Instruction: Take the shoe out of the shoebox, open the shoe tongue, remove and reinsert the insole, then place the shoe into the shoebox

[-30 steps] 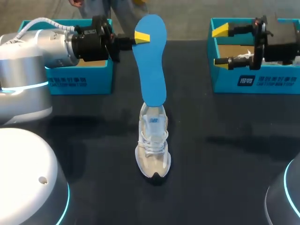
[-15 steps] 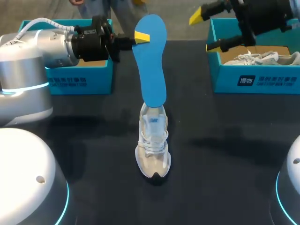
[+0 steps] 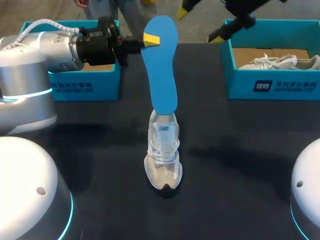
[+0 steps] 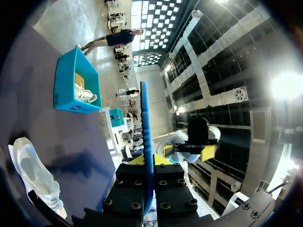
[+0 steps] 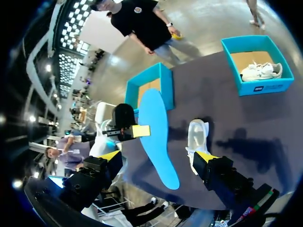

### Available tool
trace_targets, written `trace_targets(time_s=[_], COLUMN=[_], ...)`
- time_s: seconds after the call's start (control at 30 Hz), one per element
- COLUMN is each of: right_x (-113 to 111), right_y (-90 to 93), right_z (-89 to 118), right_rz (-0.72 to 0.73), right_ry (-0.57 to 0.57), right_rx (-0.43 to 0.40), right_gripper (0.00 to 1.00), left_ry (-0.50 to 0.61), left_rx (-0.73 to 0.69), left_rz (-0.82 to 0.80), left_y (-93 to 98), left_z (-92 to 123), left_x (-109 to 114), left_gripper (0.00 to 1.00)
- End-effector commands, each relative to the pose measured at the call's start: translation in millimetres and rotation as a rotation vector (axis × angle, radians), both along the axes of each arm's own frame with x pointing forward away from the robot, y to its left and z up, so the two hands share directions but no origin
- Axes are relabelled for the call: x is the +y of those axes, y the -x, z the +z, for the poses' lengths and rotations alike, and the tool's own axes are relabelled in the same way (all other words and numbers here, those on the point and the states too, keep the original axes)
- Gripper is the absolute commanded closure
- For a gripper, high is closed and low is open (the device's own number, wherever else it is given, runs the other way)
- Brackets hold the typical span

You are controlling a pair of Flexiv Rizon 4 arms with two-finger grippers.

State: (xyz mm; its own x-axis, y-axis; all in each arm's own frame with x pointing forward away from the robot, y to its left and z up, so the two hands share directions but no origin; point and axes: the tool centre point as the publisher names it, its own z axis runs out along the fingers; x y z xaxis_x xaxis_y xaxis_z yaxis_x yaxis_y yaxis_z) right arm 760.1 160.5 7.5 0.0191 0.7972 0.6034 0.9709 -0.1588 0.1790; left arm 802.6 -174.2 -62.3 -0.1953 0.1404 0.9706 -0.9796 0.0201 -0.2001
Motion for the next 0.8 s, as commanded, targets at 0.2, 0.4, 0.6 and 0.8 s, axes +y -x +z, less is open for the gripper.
trace_targets(time_s=[0.2,0.4,0.6,0.8], right_x=[25.8,41.2,54.6,61.6], right_y=[-8.9,-11.3,-10.8,-10.9], right_z=[4.6,4.7,3.4,6.1], right_rz=[-0.066,-0.055,-0.046,-0.032], right_ry=[0.506,0.6,0.726,0.755], right_rx=[0.071,0.068,0.064,0.063], right_gripper=[0.0,0.0,0.0,0.0], left_ry=[-0.002,-0.002,-0.002,-0.002], left_rx=[0.0,0.0,0.0,0.0], left_rz=[0.001,0.001,0.001,0.001], left_y=[0.5,0.5,0.5,0.5], left_z=[0.1,0.1,0.1,0.1], left_x=[-0.1,-0.1,-0.1,-0.1], left_gripper=[1.0,1.0,1.0,1.0])
